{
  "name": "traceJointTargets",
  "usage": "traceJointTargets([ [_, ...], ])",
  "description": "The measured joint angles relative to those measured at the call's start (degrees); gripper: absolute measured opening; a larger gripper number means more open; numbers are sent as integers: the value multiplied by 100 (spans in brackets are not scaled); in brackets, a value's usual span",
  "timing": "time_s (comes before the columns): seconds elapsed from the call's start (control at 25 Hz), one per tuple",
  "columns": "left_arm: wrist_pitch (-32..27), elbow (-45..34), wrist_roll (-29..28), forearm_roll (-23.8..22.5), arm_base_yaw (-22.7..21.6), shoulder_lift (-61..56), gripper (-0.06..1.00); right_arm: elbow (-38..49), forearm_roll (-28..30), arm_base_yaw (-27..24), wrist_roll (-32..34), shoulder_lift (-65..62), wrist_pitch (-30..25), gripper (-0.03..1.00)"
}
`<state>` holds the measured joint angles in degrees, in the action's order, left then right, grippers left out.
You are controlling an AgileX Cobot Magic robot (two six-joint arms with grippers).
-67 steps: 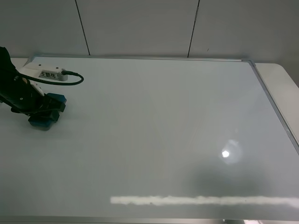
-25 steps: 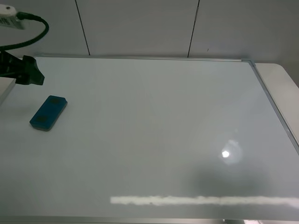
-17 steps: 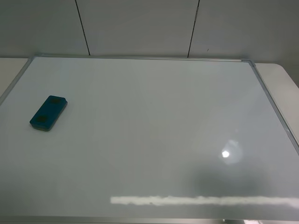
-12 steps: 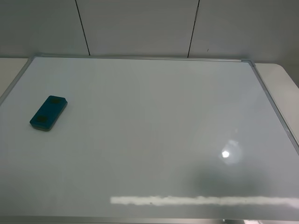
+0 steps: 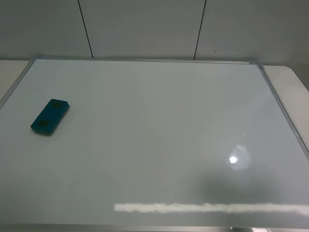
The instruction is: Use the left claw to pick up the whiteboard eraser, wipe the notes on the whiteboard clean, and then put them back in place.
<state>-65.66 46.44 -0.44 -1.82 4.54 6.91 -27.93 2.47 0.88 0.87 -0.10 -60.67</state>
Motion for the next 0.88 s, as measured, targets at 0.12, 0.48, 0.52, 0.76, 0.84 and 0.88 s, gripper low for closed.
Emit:
traceJointTargets([
  [0.12, -349, 0, -3, -5, 0, -62, 99, 0, 0, 0, 0, 0, 0, 99],
  [0.48, -354, -483, -84, -106, -38, -659, 99, 0, 0, 0, 0, 0, 0, 99],
  [0.52, -361, -584, -138, -110, -71, -714, 99, 0, 0, 0, 0, 0, 0, 99],
  [0.76, 3, -1168, -266, -103, -185, -720, 99, 0, 0, 0, 0, 0, 0, 99],
  [0.84, 175, -1398, -284, -31, -185, -720, 99, 0, 0, 0, 0, 0, 0, 99],
  [0.88, 243, -1528, -284, 2, -185, -720, 99, 0, 0, 0, 0, 0, 0, 99],
])
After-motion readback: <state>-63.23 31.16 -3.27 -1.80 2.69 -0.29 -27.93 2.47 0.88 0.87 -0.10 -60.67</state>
